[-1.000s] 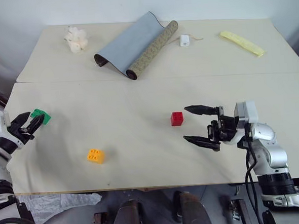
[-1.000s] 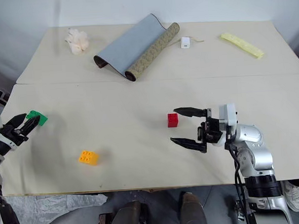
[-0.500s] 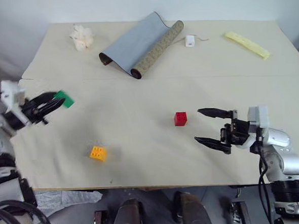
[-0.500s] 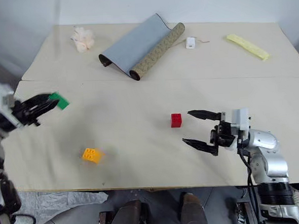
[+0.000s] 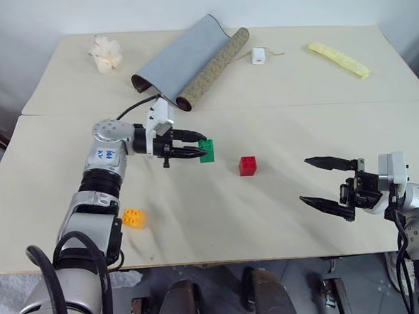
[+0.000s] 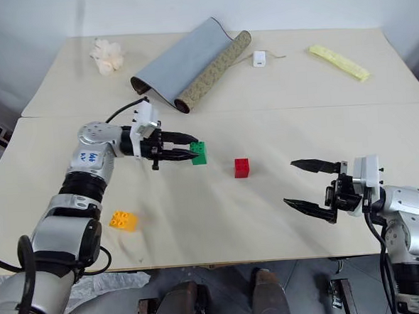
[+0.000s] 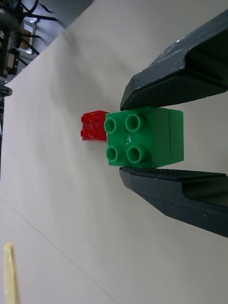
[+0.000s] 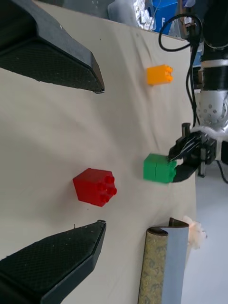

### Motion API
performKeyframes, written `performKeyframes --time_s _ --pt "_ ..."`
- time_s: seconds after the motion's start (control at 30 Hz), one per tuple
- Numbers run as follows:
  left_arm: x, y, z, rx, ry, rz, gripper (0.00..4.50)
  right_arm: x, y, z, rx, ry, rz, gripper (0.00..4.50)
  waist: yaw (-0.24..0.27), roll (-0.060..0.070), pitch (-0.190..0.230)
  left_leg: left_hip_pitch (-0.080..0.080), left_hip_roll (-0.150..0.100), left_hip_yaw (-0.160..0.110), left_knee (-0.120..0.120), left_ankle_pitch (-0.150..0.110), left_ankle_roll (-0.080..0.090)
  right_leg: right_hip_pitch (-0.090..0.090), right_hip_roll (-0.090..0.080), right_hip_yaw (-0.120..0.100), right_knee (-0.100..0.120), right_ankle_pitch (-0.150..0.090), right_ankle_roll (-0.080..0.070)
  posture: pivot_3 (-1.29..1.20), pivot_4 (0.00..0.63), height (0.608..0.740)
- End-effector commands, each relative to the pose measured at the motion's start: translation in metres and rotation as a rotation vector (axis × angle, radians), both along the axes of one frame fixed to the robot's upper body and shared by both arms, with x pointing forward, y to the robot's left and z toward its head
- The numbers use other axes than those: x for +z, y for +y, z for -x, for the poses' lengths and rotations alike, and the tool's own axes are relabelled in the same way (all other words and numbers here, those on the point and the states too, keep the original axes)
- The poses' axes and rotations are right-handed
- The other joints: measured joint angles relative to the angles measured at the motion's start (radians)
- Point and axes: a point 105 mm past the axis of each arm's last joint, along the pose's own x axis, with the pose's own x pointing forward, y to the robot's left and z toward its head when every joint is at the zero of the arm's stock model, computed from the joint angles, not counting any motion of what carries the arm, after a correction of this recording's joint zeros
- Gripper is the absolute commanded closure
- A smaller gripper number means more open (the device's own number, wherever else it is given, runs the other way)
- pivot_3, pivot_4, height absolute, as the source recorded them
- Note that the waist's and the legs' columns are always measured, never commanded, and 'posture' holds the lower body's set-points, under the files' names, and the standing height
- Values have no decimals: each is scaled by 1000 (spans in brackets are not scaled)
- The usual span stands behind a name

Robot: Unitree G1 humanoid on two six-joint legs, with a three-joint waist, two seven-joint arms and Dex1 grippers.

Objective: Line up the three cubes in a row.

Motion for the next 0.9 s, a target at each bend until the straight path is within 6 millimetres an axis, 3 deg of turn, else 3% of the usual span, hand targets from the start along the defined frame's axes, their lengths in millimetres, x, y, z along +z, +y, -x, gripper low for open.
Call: performKeyframes --time_s 0.03,0.3,0.5,0.83,0.9 --pt "-11 -12 6 -71 -13 -78 3047 5 2 7 -25 -41 -12 0 4 -1 0 0 0 0 0 0 0 0 0 0 0 0 0 0 150 740" --pt "-29 -17 9 -89 -35 -149 3047 1 9 14 -50 -30 -29 0 24 -1 0 -1 0 -1 1 0 0 0 0 0 -1 0 1 0 150 740" --pt "-19 -28 -2 -36 -80 -107 3047 -3 10 14 -57 -10 -34 0 33 -1 0 -1 -1 -1 2 0 1 1 -1 0 -1 1 2 0 150 740" --pt "-20 -26 -9 -11 -128 -124 3047 -5 10 12 -57 4 -23 0 27 -1 0 -1 -1 -1 2 0 1 2 -1 0 -2 1 2 0 150 740" --pt "-20 -25 -5 -42 -111 -123 2333 -5 11 11 -56 5 -24 0 26 -1 0 -1 -1 -1 2 0 1 2 -1 0 -2 1 2 0 150 740"
